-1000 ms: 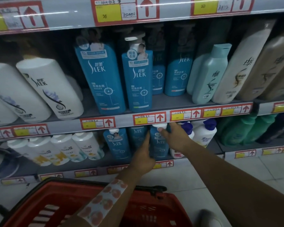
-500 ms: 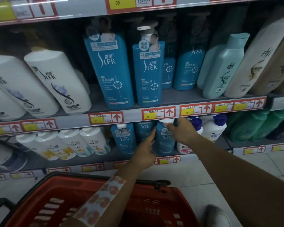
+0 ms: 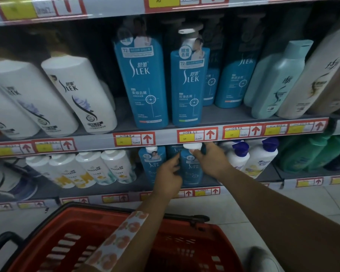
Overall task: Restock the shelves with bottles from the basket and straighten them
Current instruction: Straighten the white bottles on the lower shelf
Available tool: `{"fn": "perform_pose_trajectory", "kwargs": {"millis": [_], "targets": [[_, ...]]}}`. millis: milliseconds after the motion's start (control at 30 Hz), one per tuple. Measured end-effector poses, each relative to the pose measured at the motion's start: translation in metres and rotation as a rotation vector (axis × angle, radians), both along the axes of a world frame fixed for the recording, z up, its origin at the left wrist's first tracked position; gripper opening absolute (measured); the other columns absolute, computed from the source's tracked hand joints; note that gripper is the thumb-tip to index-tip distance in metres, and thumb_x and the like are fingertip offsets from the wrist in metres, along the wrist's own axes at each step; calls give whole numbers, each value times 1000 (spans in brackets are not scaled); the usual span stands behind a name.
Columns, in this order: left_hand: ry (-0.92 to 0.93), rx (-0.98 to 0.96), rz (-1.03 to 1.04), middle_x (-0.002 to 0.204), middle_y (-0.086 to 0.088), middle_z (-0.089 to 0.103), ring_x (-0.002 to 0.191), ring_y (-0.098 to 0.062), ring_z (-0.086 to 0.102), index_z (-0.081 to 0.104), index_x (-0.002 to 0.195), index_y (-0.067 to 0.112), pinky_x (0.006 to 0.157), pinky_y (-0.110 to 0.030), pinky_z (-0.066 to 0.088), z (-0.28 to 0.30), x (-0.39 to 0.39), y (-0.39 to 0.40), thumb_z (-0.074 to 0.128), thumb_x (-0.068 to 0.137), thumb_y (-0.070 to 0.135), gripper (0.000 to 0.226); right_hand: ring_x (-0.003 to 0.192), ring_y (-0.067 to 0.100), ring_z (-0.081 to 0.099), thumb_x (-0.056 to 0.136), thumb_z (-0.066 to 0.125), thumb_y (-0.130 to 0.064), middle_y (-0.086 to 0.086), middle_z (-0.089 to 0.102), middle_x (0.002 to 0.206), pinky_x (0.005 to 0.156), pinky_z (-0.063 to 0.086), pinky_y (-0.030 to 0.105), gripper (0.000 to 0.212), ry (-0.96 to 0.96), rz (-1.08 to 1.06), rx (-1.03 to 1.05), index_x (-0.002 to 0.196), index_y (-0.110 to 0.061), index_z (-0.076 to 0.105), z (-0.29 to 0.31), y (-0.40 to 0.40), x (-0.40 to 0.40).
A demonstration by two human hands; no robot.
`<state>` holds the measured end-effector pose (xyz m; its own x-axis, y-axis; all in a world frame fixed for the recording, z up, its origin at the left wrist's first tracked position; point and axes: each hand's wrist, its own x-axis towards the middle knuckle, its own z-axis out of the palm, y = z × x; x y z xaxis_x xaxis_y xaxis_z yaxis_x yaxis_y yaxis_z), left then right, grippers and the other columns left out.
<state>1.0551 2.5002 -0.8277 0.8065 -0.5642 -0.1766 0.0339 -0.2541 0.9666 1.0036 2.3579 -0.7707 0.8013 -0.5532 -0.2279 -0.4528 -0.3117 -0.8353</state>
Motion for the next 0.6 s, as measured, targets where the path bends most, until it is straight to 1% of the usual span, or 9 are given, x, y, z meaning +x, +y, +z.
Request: {"fn": "perform_pose_trajectory", "kwargs": {"millis": [67,100,233,333,433,500,567,600], "targets": [[28,-34,47,127,4,67,120,-17,63,58,132,36,104,-38,52,1,2,2,46,92,-19,69,114,21,62,100,60,-26,2,66,128,98,53,39,24,-7,9,18,123,-18,60,0,3,3],[36,-40,67,126,6,67,120,-17,63,58,129,39,106,-42,50,1,2,3,45,93,-18,69,114,21,62,100,60,-26,2,66,127,98,53,40,23,-6,11,19,122,-18,60,0,5,6],[59,-71,114,119,9,69,118,-17,63,61,117,44,108,-45,49,2,7,8,44,93,-18,69,110,19,61,100,61,-29,3,65,125,97,52,40,25,-5,24,0,122,-18,60,-3,11,13],[63,-104,125,124,7,67,123,-21,60,60,121,45,109,-48,46,0,10,13,43,89,-23,77,105,19,61,100,61,-29,5,65,124,96,54,42,24,-8,49,-23,120,-18,60,-4,16,18],[24,-101,115,126,9,63,123,-18,59,53,130,39,109,-42,47,1,10,17,44,87,-26,78,108,25,63,100,60,-30,7,66,122,97,54,47,23,7,63,-38,119,-17,60,-5,18,22],[-10,-95,86,128,9,60,124,-15,57,48,133,38,106,-31,48,3,9,19,43,86,-27,80,110,25,62,100,60,-32,8,64,125,99,53,48,24,8,66,-55,120,-19,59,-7,20,23],[-27,-84,73,126,15,59,122,-11,56,47,130,43,101,-23,49,2,11,20,42,84,-28,84,111,24,61,99,60,-35,8,60,129,101,52,48,25,1,59,-66,121,-23,58,-10,20,25],[-23,-82,75,125,18,59,123,-11,56,49,128,47,101,-24,49,0,12,20,42,85,-27,86,111,24,61,99,60,-34,8,59,129,101,52,48,24,1,58,-66,121,-24,58,-11,20,26]]}}
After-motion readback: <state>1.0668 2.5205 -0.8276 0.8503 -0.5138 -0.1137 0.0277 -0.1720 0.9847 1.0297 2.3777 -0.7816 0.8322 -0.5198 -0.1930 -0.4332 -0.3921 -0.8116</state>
